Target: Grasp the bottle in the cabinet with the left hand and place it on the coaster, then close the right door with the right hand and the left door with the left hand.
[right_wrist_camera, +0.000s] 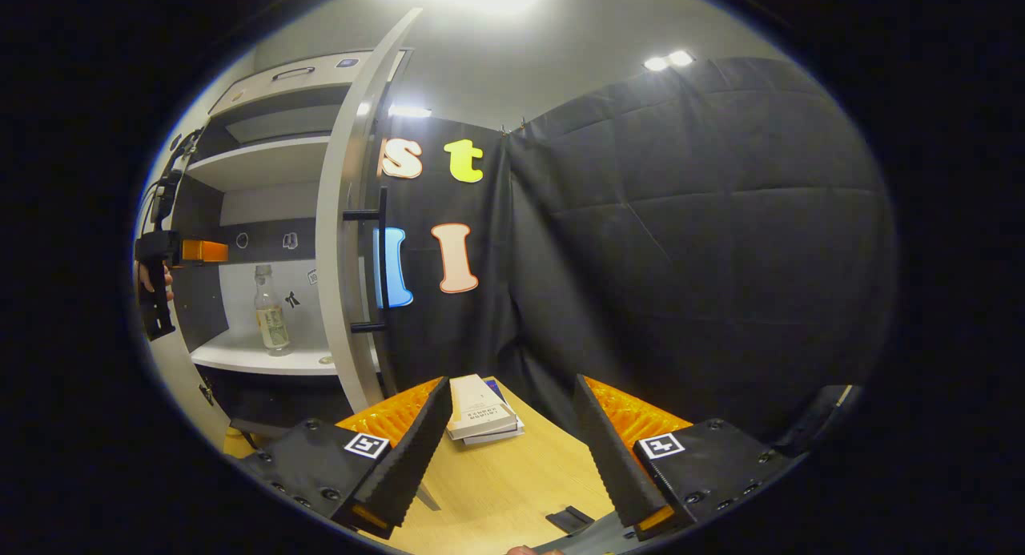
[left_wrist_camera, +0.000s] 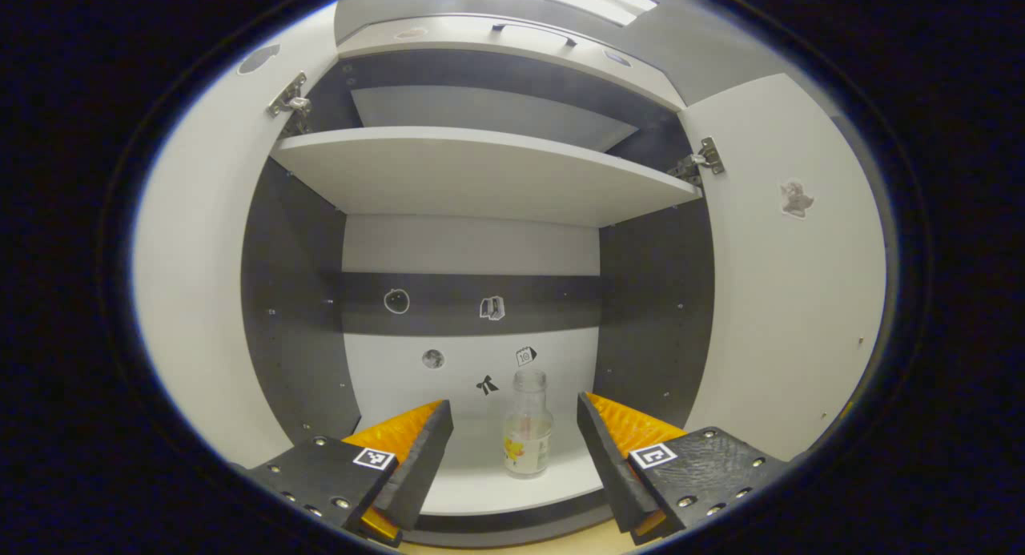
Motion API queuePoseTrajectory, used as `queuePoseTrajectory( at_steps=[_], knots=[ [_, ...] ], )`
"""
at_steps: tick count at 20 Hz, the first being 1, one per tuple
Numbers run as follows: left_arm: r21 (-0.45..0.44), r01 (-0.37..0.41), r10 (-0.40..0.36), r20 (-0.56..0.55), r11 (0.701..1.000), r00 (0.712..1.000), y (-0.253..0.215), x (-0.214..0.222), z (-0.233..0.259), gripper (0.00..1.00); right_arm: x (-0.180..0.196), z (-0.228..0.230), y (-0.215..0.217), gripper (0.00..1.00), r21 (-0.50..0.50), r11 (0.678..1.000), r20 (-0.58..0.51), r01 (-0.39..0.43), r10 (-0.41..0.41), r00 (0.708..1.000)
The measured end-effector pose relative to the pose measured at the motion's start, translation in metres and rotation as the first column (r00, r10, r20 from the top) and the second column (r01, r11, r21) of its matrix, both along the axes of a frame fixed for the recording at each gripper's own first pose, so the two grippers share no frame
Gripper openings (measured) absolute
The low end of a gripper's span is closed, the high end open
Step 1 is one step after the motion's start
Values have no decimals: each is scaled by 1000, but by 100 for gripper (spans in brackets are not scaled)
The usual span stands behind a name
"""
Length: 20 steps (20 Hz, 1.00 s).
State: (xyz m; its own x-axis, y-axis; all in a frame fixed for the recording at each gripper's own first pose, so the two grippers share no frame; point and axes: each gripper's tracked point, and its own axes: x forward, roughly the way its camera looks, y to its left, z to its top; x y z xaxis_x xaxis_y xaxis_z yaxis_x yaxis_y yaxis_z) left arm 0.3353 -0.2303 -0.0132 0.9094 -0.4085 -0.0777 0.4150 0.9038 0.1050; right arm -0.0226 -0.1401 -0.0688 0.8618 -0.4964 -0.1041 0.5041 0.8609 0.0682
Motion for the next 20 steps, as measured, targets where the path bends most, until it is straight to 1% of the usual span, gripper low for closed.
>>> queuePoseTrajectory(
  at_steps=[4, 5, 6, 9, 11, 13, 16, 17, 19, 20],
  knots=[
    [10, 42, -42, -4, 999, 999, -18, 29, -9, 91, -6, -6, -7, 97, 20, 998, -11, 60, -60, 998],
    [16, 47, -47, -7, 999, 999, -22, 35, -13, 91, -7, -11, -8, 96, 37, 997, -20, 70, -69, 997],
    [20, 50, -50, -11, 999, 999, -26, 42, -16, 89, -9, -16, -9, 96, 56, 995, -30, 83, -81, 996],
    [15, 84, -83, -45, 996, 996, -40, 61, -32, 91, -19, -27, -14, 97, 87, 988, -53, 130, -125, 991],
    [25, 93, -91, -57, 995, 994, -47, 77, -44, 91, -24, -29, -17, 97, 84, 983, -61, 162, -157, 986],
    [35, 116, -113, -57, 993, 992, -57, 83, -46, 90, -28, -31, -18, 96, 76, 980, -74, 185, -180, 981],
    [53, 133, -130, -60, 990, 990, -74, 94, -53, 90, -29, -36, -12, 97, 67, 978, -99, 197, -190, 977],
    [62, 140, -136, -67, 988, 988, -80, 98, -57, 91, -31, -35, -11, 96, 59, 978, -100, 198, -191, 976],
    [68, 146, -141, -72, 987, 987, -94, 108, -60, 91, -35, -31, -13, 96, 57, 976, -81, 211, -207, 975],
    [76, 146, -140, -77, 986, 987, -99, 111, -62, 86, -38, -30, -16, 97, 67, 972, -74, 227, -223, 972]
  ],
)
